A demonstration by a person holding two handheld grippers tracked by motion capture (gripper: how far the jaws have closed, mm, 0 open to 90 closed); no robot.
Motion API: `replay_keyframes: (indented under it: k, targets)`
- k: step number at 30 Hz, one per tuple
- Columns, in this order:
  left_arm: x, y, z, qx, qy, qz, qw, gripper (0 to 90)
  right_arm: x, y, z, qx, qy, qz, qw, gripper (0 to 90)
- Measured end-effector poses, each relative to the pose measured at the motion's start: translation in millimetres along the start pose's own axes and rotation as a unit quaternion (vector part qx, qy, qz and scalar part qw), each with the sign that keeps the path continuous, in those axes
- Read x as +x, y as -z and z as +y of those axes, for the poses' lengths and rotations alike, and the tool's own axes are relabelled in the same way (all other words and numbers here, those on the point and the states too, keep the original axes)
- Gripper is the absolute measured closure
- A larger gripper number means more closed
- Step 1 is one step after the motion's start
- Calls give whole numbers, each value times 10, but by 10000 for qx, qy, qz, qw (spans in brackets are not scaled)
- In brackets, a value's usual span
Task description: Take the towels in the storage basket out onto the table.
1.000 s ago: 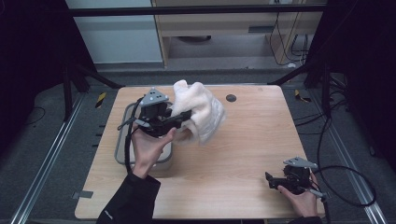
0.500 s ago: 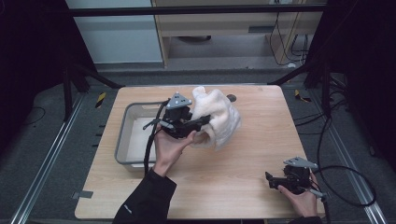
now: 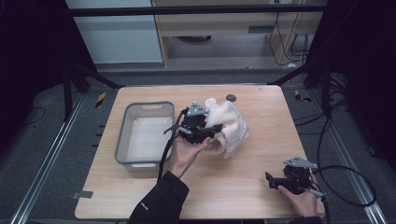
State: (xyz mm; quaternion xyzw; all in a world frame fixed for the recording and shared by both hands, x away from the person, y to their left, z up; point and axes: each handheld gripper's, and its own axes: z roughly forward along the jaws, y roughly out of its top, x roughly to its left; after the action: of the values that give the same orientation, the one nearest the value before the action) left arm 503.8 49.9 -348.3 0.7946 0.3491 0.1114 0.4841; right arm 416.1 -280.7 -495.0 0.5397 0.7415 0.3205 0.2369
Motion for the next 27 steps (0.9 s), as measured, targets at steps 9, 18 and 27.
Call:
replay_keyframes:
  k: [9,18,27]
  targets:
    - [10,-292,-244,257,64,-85,9996,697,1,-2,-1,15,5,-5,10000,31]
    - [-5,-446,-492,362,95,-132,9992,662,1,1,-4,23,29,-24,10000,31]
    - [23,-534,-664,531,57,-207,9984,580,5,-5,-5,45,46,-35,10000,31]
